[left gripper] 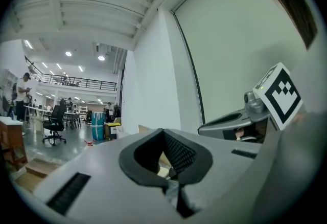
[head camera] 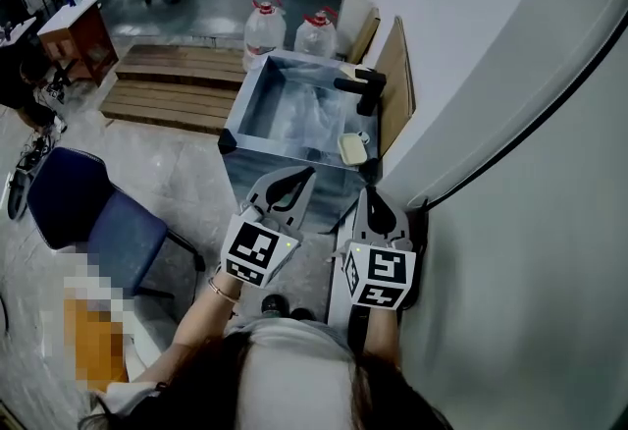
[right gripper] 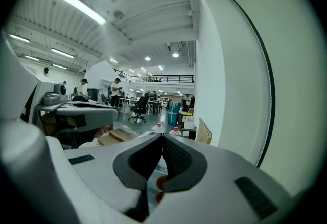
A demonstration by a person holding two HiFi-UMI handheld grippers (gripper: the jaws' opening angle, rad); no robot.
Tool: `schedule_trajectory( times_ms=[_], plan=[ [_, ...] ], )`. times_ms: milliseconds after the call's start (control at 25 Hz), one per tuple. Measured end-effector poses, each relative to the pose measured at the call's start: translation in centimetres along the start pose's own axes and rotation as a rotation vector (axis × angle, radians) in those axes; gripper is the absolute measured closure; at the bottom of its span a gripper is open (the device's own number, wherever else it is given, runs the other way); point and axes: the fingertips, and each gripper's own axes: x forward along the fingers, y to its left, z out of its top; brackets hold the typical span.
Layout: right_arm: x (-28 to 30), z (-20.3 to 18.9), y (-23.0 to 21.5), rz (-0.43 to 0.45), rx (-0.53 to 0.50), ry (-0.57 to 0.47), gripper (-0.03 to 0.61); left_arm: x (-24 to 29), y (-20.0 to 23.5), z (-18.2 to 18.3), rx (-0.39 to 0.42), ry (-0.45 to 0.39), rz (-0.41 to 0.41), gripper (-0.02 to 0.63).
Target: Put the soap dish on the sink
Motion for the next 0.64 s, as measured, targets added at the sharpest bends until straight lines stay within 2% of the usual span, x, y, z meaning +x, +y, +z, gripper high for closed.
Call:
schedule_trajectory(
  times_ms=[640],
  plan=[
    [-2.2, -0.5, -1.8, 0.014, 0.010, 0.002, 0.552, -0.1, -3.4, -0.6, -0.013, 0.042, 0.003, 0.611]
  ],
)
